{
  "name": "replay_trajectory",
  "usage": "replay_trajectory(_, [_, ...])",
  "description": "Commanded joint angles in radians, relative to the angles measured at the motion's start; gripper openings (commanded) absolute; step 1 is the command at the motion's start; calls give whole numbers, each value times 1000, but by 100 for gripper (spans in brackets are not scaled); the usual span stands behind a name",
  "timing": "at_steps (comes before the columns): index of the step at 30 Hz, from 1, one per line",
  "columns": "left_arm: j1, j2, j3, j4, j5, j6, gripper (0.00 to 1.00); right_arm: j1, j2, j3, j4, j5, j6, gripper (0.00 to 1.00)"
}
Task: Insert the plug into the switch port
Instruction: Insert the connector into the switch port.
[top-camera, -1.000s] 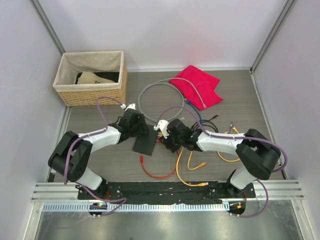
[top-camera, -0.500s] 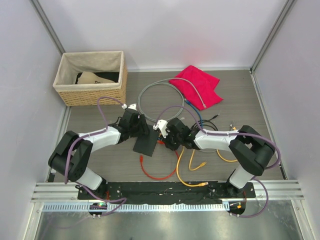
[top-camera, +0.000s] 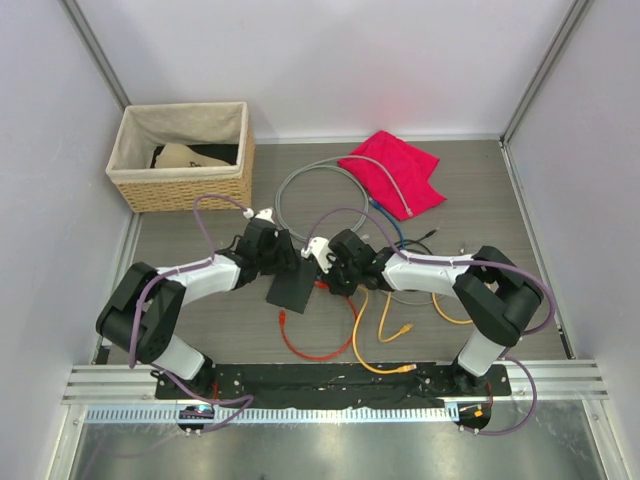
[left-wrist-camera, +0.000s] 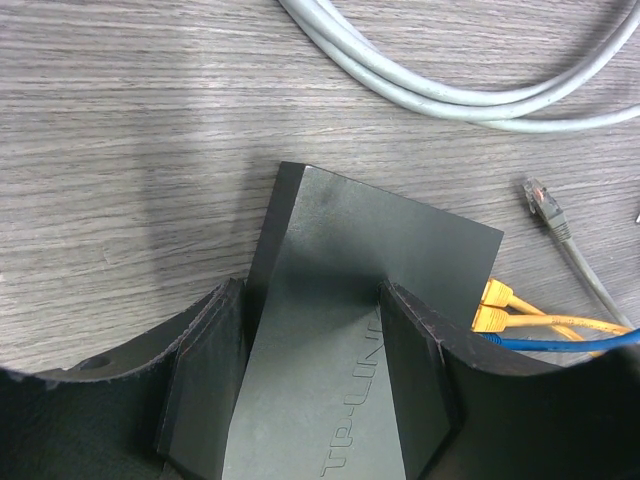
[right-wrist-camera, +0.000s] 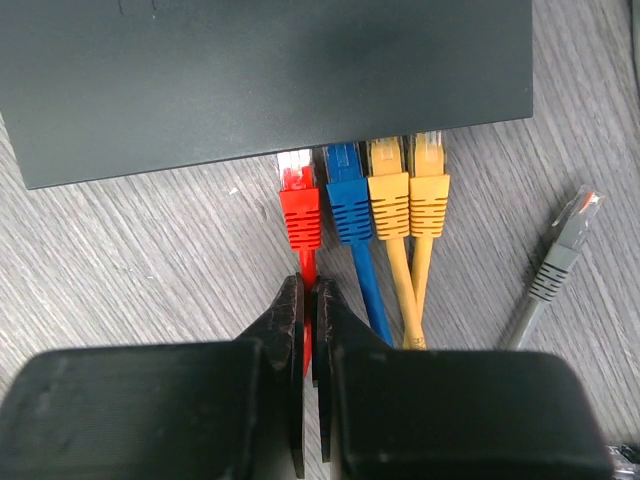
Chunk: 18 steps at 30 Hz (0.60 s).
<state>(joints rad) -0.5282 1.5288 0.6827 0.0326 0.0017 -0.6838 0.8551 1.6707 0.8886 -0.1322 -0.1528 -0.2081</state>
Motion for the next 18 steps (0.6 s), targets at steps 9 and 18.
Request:
replay_trajectory(9, [-46, 47, -74, -168, 127, 20, 58, 15, -57, 156, 209, -94, 18, 1])
replay_trajectory(18, [-76, 21, -80, -146, 181, -10, 58, 21, -9, 225, 299, -128, 44, 1])
